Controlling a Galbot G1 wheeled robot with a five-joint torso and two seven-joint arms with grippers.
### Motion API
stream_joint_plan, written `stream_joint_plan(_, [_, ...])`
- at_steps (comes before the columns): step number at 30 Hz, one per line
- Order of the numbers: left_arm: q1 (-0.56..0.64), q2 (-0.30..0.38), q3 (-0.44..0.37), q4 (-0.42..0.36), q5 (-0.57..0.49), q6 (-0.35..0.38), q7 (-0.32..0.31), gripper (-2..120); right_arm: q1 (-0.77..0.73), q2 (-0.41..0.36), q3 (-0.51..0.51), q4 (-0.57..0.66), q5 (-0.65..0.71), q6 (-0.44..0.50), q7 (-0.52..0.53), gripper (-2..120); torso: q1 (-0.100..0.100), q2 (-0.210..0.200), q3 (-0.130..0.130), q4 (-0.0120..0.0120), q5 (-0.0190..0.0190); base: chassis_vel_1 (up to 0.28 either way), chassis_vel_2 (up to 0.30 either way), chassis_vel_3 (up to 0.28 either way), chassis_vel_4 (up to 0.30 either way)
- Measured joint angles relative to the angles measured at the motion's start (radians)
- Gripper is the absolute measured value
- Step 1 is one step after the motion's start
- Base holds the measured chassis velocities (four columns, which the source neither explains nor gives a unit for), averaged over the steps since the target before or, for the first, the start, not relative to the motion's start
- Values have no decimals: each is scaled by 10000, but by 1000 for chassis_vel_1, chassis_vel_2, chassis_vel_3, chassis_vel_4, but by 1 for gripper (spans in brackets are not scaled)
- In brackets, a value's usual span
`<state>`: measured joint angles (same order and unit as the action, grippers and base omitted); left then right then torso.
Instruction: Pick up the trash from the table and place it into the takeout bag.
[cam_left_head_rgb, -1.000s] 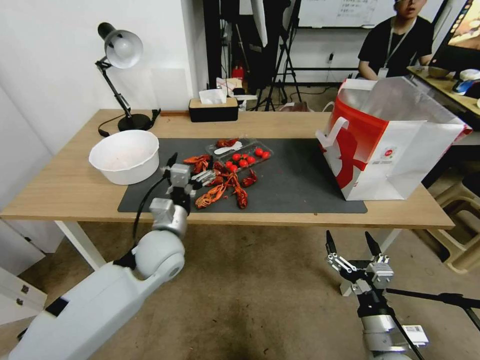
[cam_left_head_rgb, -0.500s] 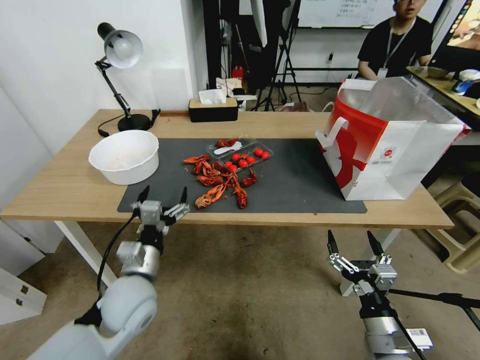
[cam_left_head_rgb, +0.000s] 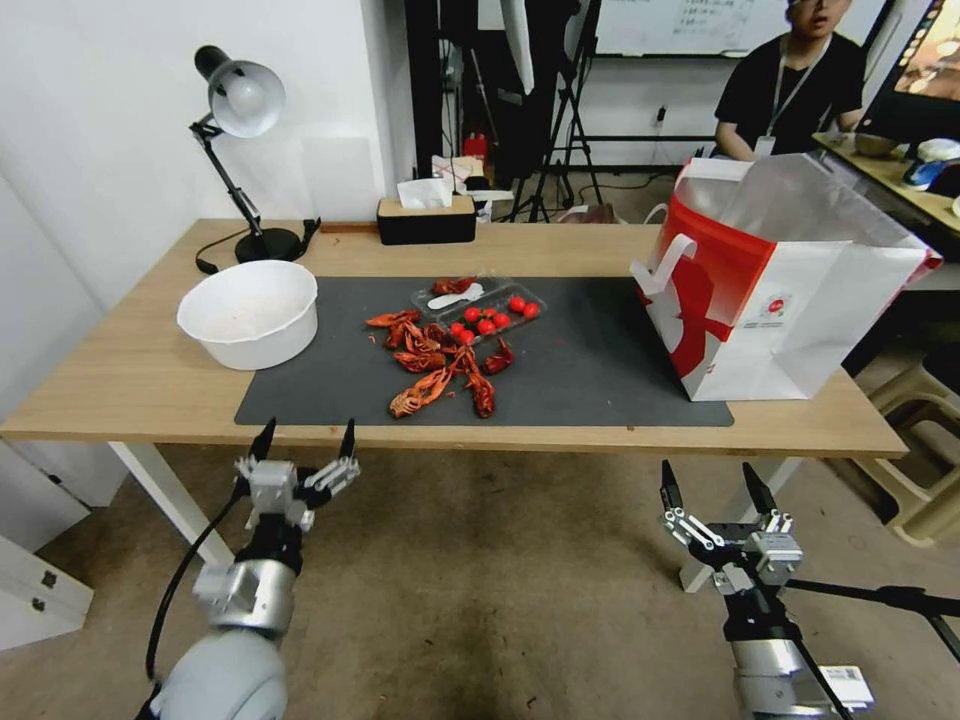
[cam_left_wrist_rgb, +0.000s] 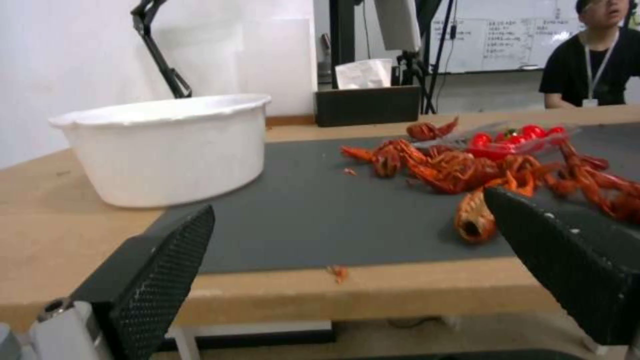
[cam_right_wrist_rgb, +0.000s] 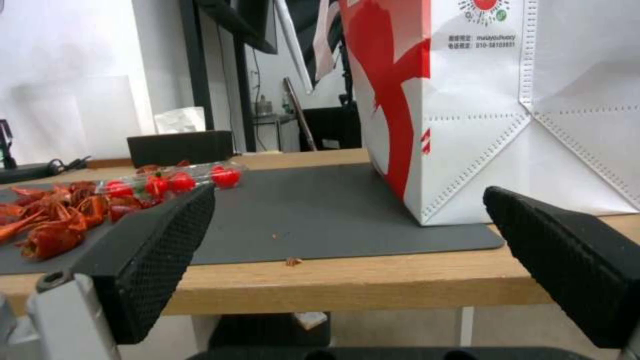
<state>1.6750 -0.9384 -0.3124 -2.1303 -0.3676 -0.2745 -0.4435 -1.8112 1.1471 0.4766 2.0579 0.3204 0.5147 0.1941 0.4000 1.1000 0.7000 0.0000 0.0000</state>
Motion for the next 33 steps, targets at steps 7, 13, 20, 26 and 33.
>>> stream_joint_plan(7, [413,-335,-49,265,269,-457,193,100,15,1,-8,0,0,-143,-16,100,0,0,0,0,1,0,0,0,0])
stream_joint_plan(13, [499,-523,14,376,457,-700,205,100,2,5,-19,3,-21,-149,-91,100,0,0,0,-1,0,0,0,0,0])
stream_joint_plan(20, [488,-636,79,398,504,-725,135,100,1,20,-32,9,-44,-143,-144,100,0,0,0,0,0,0,0,0,0])
stream_joint_plan(26, [475,-635,87,402,504,-725,127,100,1,22,-35,11,-46,-140,-148,100,0,0,0,-1,0,0,0,0,0])
stream_joint_plan(33, [463,-628,94,407,499,-715,117,100,1,23,-39,12,-46,-136,-149,100,0,0,1,0,0,0,0,0,0])
